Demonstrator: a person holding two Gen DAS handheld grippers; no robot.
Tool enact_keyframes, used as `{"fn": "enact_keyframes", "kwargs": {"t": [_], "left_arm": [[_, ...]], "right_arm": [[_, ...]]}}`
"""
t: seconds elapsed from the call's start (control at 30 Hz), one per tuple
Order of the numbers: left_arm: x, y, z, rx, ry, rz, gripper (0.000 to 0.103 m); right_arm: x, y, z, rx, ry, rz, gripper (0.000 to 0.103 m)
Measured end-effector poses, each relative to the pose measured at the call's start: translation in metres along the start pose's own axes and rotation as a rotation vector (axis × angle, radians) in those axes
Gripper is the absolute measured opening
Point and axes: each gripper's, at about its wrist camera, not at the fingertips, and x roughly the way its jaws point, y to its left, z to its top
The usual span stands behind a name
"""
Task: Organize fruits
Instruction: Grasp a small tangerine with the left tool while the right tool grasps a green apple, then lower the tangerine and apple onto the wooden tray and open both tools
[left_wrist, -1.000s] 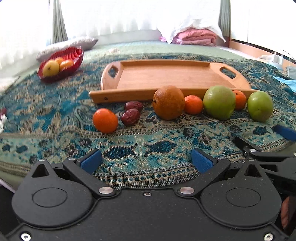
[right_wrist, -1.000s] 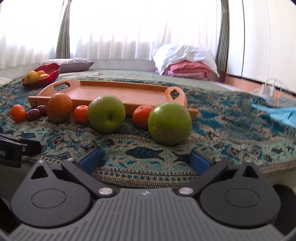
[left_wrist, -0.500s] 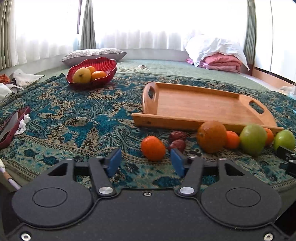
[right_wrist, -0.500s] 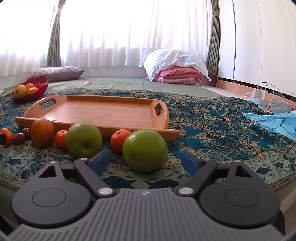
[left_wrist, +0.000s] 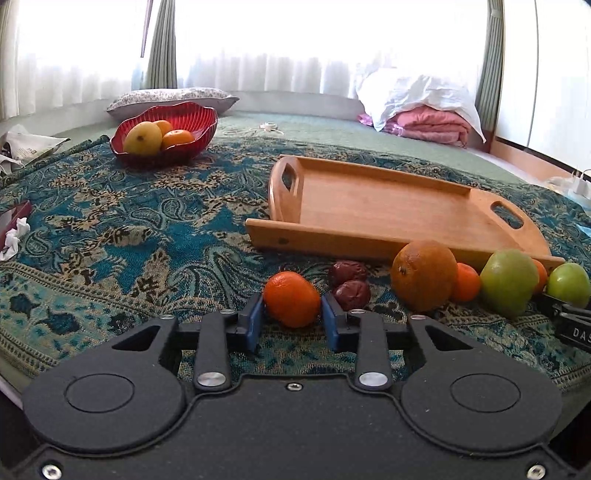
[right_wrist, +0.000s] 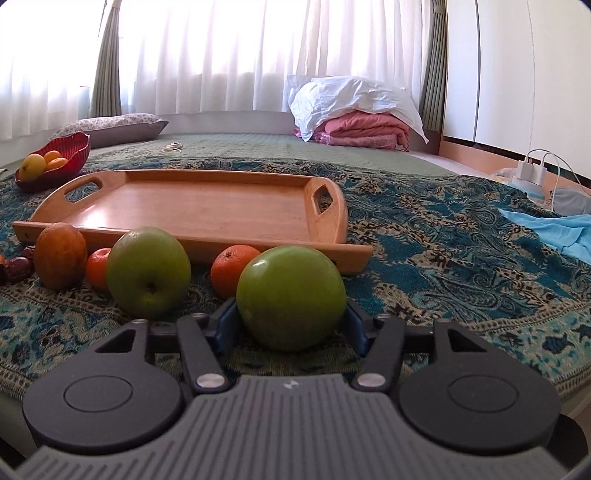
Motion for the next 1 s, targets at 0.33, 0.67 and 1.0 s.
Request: {"fn": "enact_keyframes", "kwargs": {"t": [0.33, 0.67, 1.0], "left_arm": [[-0.018, -0.008, 0.011, 0.046, -0.11, 0.005, 0.03], [0.001, -0.037, 0.08, 0.108, -0.03, -0.111, 0.03], [0.083, -0.038, 0.125, 0.052, 0.206, -0.141, 0.03]], "right_arm": [[-0.01, -0.008, 0.002, 0.055, -0.037, 0.027, 0.06], [0.005, -0.017, 0.063, 0.051, 0.023, 0.146, 0.06], [0.075, -0.021, 0.103, 0.073, 0.227, 0.211, 0.06]]}}
